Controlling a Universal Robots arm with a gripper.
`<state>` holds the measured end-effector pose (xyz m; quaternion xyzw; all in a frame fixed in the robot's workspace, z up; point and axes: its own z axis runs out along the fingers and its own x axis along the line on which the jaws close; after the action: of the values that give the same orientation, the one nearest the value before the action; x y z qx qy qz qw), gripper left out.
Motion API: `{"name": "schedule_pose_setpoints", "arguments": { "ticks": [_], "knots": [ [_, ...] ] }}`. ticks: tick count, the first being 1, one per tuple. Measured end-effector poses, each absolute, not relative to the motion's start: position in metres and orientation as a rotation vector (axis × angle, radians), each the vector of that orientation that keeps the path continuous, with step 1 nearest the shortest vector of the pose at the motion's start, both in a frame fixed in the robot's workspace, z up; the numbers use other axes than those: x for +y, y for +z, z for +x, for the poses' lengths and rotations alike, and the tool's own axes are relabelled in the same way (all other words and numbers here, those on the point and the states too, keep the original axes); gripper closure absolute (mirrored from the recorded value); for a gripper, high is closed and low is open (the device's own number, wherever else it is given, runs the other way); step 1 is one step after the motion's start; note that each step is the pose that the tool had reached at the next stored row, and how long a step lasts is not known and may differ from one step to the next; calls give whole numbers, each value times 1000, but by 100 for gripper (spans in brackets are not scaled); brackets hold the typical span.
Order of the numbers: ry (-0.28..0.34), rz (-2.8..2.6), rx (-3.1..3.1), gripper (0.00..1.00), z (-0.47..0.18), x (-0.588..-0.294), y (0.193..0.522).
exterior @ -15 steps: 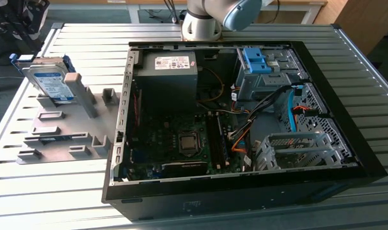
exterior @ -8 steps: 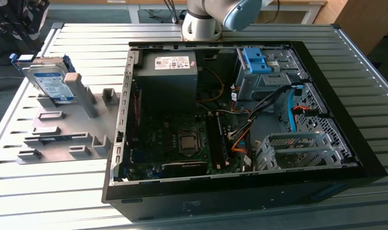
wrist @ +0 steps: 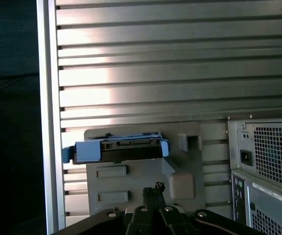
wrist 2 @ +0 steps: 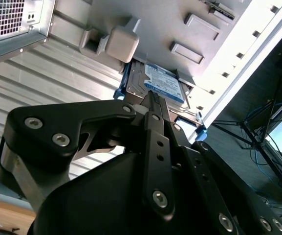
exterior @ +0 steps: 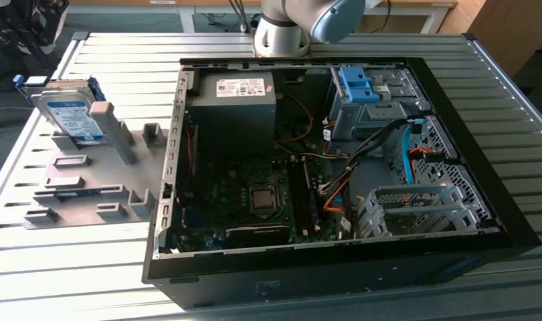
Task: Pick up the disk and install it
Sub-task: 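Reach for the disk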
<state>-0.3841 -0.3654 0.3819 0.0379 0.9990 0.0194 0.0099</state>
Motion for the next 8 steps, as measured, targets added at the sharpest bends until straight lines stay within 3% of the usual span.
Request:
{"name": "schedule_pose_setpoints", "arguments": {
  "ticks": [8],
  "knots": [
    [61,118,3119,89,-410,-359,381]
  ]
}}
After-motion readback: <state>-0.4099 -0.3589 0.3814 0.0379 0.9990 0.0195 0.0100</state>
